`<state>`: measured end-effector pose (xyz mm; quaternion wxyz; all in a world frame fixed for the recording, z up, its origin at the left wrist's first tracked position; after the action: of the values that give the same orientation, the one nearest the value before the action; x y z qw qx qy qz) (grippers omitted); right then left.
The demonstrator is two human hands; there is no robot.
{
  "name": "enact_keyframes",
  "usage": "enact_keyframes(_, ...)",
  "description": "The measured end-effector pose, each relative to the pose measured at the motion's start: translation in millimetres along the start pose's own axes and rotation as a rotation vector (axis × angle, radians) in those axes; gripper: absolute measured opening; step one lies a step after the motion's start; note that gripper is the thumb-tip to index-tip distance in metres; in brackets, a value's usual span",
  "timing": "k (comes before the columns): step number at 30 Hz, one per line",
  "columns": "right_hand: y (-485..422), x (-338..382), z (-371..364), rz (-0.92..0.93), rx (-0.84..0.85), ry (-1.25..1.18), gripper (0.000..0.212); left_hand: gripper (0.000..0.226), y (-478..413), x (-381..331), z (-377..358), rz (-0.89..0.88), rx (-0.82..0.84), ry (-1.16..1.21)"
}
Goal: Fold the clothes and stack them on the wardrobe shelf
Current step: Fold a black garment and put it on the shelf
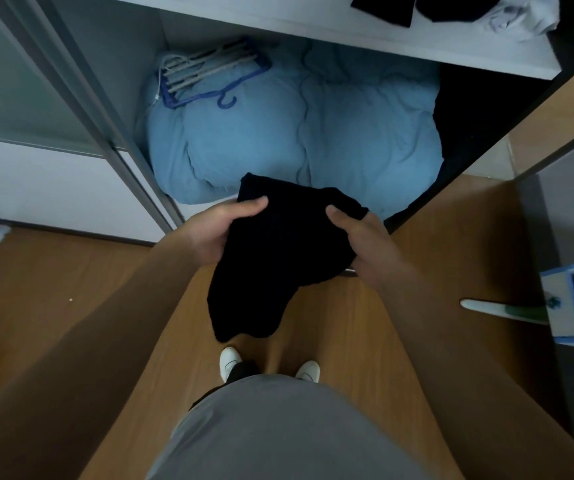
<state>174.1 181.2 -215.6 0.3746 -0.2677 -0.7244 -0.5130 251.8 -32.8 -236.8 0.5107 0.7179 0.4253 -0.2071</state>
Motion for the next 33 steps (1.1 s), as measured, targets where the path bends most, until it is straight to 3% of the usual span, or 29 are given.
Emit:
enact_keyframes(3, -1, 7, 8, -0.014, 0.007, 0.068, 0.031, 0.033, 2, 3, 5, -0.063, -0.026, -0.061)
enact_keyframes(6, -3, 16, 15, -0.003, -0.012, 0.16, 0.033, 0.03, 1, 0, 2, -0.115, -0.179, -0.039)
enact_keyframes(11, -8, 24, 27, 0.053, -0.155, 0.224, 0.03, 0.023, -8, -3, -8, -0.166, -0.356, -0.118)
enact_keyframes(16, -12, 27, 40, 0.28, -0.318, 0.381, 0.042, 0.064, -13, -8, -11, -0.27, -0.41, -0.136)
enact_keyframes(20, -7, 29, 38, 0.332, -0.21, 0.37, 0.023, 0.058, -12, -15, -7, -0.258, -0.242, -0.194)
enact_keyframes(23, -3, 30, 34, 0.268, -0.016, 0.441, 0.026, 0.064, -10, -22, -10, -0.224, -0.116, -0.243)
enact_keyframes(26, -5, 29, 30, 0.254, 0.099, 0.875, 0.057, 0.071, -9, -27, -13, -0.201, -0.131, -0.357)
enact_keyframes(27, -7, 28, 28, 0.271, 0.114, 1.027, 0.057, 0.072, -10, -29, -14, -0.19, -0.153, -0.412)
enact_keyframes(28, -10, 27, 26, 0.299, 0.103, 1.154, 0.043, 0.074, -11, -32, -14, -0.183, -0.185, -0.492)
enact_keyframes(29, -10, 28, 24, 0.323, 0.073, 1.227, 0.02, 0.074, -13, -36, -13, -0.178, -0.224, -0.6)
enact_keyframes(30, -11, 29, 22, 0.35, 0.044, 1.262, 0.019, 0.073, -14, -39, -12, -0.177, -0.265, -0.73)
enact_keyframes(31, -13, 30, 23, 0.36, 0.026, 1.272, 0.035, 0.071, -16, -43, -11, -0.177, -0.302, -0.864)
enact_keyframes(33, -16, 31, 24, 0.374, -0.005, 1.237, 0.045, 0.063, -18, -47, -9, -0.175, -0.353, -1.1)
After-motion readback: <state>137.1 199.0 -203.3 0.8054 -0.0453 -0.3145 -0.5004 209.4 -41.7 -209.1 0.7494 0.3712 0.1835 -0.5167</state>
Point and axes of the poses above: each hand's wrist, its own y-axis away from the middle knuckle, its own z-axis out of the back of the hand, x = y × z, the point moved 2 cm from there along -y, towards the middle knuckle, and after that the axes turned 6 degrees about -y, right-handed, at the moved point
